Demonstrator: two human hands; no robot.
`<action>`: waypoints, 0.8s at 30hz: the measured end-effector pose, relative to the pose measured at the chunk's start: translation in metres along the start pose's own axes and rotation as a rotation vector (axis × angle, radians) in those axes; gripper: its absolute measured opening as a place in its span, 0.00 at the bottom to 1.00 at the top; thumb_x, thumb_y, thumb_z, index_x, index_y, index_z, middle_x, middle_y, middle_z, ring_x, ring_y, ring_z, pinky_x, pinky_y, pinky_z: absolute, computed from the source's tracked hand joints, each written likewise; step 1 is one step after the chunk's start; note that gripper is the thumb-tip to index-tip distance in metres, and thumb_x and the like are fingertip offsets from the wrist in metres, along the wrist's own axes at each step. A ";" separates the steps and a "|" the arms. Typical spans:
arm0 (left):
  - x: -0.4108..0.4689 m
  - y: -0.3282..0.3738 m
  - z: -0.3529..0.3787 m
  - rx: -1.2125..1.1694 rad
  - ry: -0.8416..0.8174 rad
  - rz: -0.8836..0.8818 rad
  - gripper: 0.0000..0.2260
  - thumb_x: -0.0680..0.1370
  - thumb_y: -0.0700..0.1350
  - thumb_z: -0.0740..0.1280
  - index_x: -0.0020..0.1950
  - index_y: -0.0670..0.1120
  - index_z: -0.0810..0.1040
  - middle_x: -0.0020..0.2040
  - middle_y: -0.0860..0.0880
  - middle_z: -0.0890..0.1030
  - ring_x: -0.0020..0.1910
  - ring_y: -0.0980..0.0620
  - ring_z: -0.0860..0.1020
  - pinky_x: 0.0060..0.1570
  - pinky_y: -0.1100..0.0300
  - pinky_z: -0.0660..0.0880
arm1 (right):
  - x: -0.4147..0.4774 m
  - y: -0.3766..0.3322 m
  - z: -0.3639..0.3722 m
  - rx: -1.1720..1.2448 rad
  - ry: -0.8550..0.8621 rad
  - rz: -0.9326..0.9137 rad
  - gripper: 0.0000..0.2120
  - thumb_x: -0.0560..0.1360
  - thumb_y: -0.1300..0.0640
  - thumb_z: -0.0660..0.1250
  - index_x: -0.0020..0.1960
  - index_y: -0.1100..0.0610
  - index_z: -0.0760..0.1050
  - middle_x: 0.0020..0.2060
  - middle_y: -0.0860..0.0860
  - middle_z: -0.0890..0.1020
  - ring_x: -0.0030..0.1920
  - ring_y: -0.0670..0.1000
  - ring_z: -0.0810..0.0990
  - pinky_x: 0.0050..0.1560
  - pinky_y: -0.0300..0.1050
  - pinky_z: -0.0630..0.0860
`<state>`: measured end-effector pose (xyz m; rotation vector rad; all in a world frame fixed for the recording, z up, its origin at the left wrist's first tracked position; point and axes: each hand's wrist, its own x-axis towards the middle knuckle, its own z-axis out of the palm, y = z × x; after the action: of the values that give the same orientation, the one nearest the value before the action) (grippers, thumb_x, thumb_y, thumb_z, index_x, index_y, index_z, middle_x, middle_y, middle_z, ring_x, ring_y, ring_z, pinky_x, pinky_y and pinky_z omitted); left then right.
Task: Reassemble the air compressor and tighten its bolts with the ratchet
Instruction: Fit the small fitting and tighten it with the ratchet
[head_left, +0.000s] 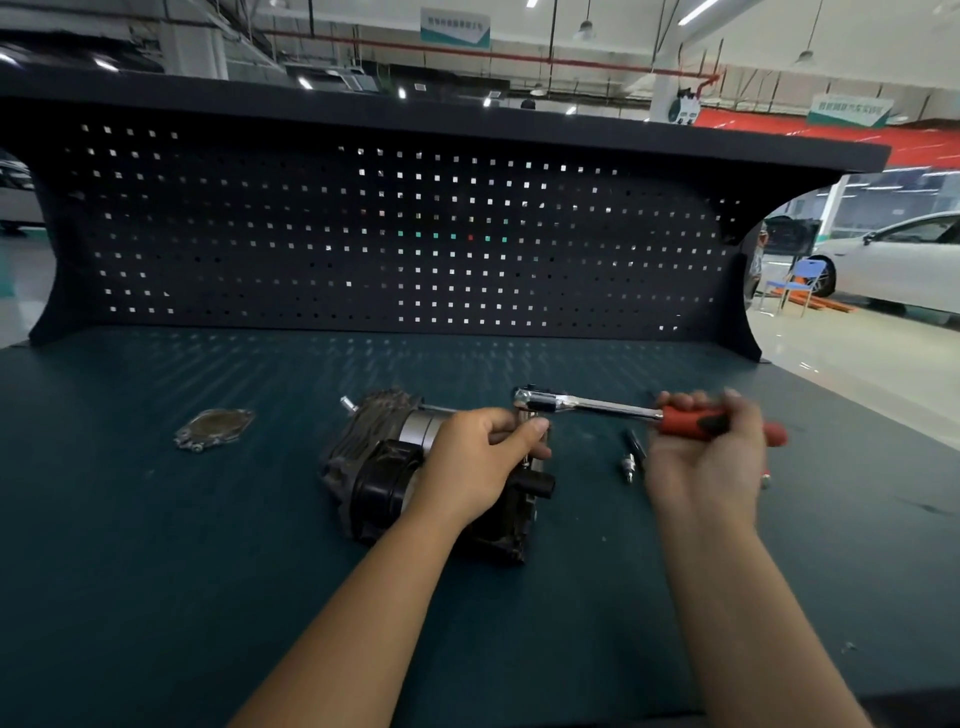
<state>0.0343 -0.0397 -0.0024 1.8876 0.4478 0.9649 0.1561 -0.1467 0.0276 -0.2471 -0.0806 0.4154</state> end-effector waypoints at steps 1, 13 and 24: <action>0.000 0.000 0.001 -0.021 0.001 -0.001 0.07 0.77 0.50 0.67 0.40 0.53 0.81 0.37 0.58 0.84 0.39 0.65 0.81 0.38 0.76 0.71 | -0.013 -0.003 -0.001 -0.011 -0.053 -0.086 0.10 0.78 0.63 0.58 0.39 0.56 0.65 0.26 0.49 0.73 0.28 0.48 0.73 0.42 0.42 0.77; 0.000 0.000 0.002 -0.067 0.035 0.000 0.05 0.76 0.46 0.68 0.40 0.51 0.82 0.35 0.56 0.84 0.37 0.63 0.81 0.39 0.74 0.73 | -0.074 0.000 -0.006 -0.351 -0.460 -0.457 0.13 0.70 0.66 0.60 0.34 0.51 0.74 0.32 0.51 0.79 0.38 0.51 0.79 0.49 0.45 0.77; 0.002 -0.001 0.003 0.000 0.030 -0.004 0.07 0.77 0.50 0.67 0.42 0.51 0.82 0.38 0.58 0.84 0.40 0.65 0.81 0.38 0.77 0.70 | 0.016 -0.001 0.008 0.038 0.060 0.130 0.11 0.77 0.62 0.60 0.37 0.55 0.66 0.23 0.49 0.72 0.25 0.47 0.72 0.40 0.41 0.73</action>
<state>0.0379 -0.0398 -0.0031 1.8732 0.4690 0.9917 0.1696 -0.1392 0.0358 -0.2279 0.0023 0.5378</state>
